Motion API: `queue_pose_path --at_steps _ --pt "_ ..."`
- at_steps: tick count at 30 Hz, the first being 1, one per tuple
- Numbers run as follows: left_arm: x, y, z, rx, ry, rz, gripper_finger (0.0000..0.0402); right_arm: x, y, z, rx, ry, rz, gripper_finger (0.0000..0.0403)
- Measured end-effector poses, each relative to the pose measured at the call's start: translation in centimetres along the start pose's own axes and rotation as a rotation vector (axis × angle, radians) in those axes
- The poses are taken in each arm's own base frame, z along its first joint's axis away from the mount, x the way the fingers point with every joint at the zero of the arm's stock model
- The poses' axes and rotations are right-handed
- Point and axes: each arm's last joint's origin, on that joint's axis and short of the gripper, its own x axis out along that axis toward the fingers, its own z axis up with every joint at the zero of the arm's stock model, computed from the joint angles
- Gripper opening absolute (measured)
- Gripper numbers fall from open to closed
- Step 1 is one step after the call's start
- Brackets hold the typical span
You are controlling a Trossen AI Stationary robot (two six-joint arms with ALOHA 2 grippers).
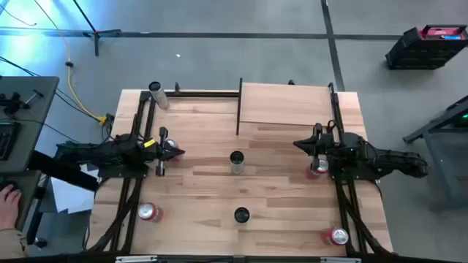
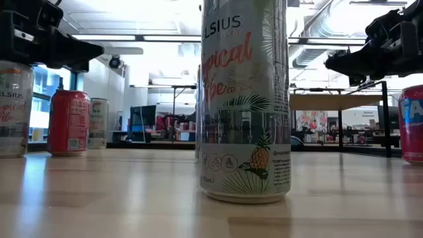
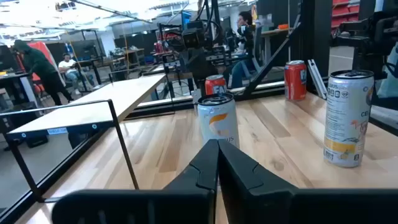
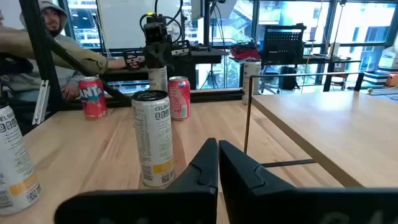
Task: Place canned beverage on shelf
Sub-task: Put the orange soda can on the shelf
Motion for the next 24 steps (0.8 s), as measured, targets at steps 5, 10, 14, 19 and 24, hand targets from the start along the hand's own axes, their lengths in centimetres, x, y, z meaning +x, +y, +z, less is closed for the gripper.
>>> queue_pose_path --at_steps 5,10,14,19,24 --pt "0.0 0.0 0.0 0.0 0.0 -0.001 0.0003 0.0 0.0 -0.01 0.0 0.0 0.001 0.0" --pt "0.0 -0.07 0.01 0.0 -0.001 -0.007 0.0003 0.0 0.0 -0.01 0.0 0.001 0.0 0.0" --pt "0.0 0.19 -0.03 0.0 0.003 0.019 0.0003 0.0 0.0 -0.01 0.0 0.0 0.0 0.0" --pt "0.05 0.61 -0.18 0.001 0.02 0.062 0.0003 0.0 0.0 0.0 0.0 0.0 0.0 0.0" --pt "0.05 0.63 -0.18 0.002 0.02 0.064 0.0003 0.0 0.0 0.0 0.0 0.0 0.0 0.0"
